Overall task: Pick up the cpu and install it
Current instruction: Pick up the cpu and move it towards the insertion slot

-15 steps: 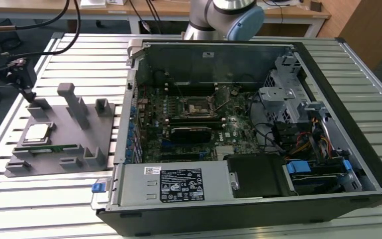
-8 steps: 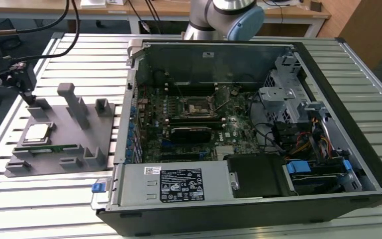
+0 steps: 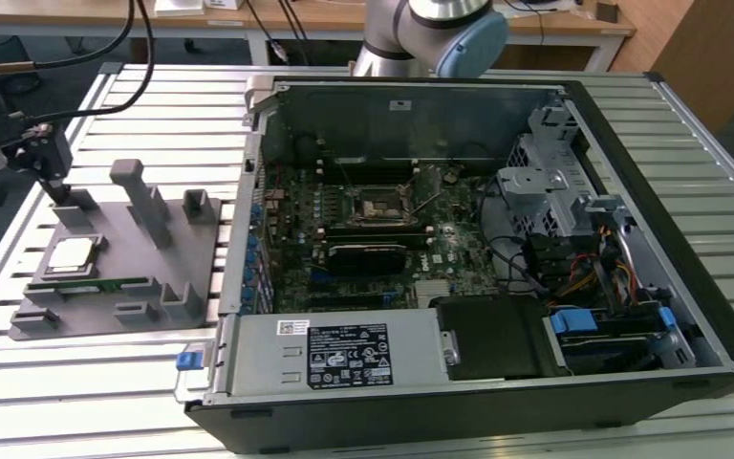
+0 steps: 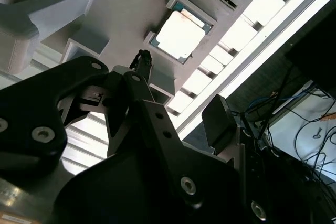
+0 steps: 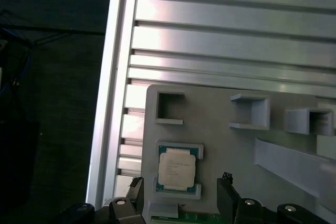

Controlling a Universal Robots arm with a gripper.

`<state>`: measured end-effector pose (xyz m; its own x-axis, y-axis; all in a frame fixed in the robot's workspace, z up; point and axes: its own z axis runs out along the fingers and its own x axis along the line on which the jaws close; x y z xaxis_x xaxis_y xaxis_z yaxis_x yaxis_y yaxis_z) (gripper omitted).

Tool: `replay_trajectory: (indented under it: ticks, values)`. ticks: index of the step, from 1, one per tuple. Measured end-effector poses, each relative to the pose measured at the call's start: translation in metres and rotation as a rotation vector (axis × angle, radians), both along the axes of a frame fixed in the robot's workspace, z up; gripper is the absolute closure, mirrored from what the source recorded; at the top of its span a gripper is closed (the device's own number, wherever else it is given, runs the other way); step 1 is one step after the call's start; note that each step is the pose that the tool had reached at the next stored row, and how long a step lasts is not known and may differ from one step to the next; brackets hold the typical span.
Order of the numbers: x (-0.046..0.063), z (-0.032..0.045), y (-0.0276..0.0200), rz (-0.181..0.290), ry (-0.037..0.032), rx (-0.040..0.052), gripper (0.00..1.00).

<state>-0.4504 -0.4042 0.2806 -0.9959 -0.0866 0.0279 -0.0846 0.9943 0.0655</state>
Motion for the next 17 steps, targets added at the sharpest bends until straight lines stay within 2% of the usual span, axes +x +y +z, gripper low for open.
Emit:
replay_trajectory:
  ticks: [17]
  values:
    - [0.0, -0.0083, 0.0, 0.0, 0.0001, 0.0008, 0.34]
